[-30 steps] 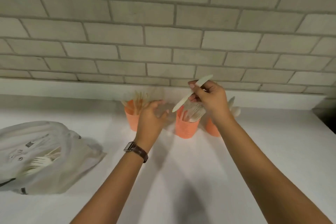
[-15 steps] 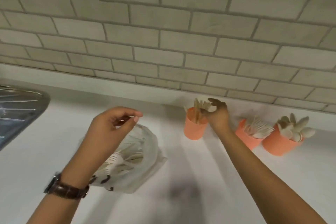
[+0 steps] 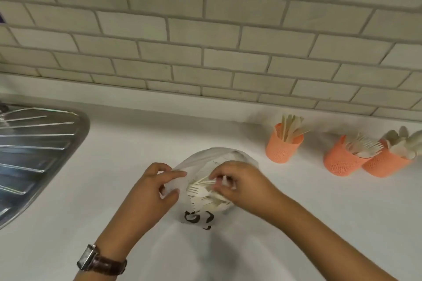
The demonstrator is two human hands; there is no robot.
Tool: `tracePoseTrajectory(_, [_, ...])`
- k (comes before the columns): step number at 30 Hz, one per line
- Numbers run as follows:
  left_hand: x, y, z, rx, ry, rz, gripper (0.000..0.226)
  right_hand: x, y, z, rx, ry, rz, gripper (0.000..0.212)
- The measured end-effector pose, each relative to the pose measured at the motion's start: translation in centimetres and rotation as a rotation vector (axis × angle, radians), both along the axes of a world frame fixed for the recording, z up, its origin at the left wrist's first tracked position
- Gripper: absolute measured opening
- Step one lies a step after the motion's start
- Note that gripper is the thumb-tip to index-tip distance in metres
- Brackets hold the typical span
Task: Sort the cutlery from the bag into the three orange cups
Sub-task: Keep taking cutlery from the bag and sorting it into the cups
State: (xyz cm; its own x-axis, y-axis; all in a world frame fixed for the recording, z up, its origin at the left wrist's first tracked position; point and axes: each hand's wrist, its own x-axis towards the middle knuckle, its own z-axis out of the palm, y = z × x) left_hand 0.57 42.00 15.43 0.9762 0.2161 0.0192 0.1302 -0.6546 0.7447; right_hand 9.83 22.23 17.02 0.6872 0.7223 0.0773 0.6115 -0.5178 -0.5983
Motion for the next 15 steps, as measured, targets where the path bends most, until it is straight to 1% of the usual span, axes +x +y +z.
tracePoseTrajectory(3, [-0.2,-0.5,0.0,-0.088,-0.01,0.008,0.053,0.5,3.3,-3.7,-0.464,-0.088,0.086,0.044])
tracePoseTrajectory(4, [-0.3,-0.7,0.1,-0.109,-0.025,0.006,0.055,0.8,4.1,-4.8,-0.577,-0.105,0.098,0.05])
tracePoseTrajectory(7, [-0.5,-1.0,0.5,-0.163,-0.036,-0.034,0.057,2.0,6.2,-7.9,-0.754,-0.158,0.165,0.068])
tracePoseTrajectory(9, [-0.7,-0.9,0.5,-0.173,-0.028,-0.049,0.06,2.5,7.1,-9.3,-0.849,-0.258,0.204,0.073])
tracePoseTrajectory(10, [-0.8,-0.9,0.5,-0.177,-0.026,-0.048,0.062,2.6,7.4,-9.7,-0.878,-0.298,0.215,0.071])
tracePoseTrajectory(12, [-0.9,-0.7,0.5,-0.188,-0.031,-0.04,0.063,2.7,7.7,-10.0,-0.888,-0.323,0.228,0.06])
tracePoseTrajectory(15, [-0.9,-0.5,0.9,-0.176,-0.048,-0.032,0.062,3.2,7.5,-9.3,-0.835,-0.258,0.25,0.036])
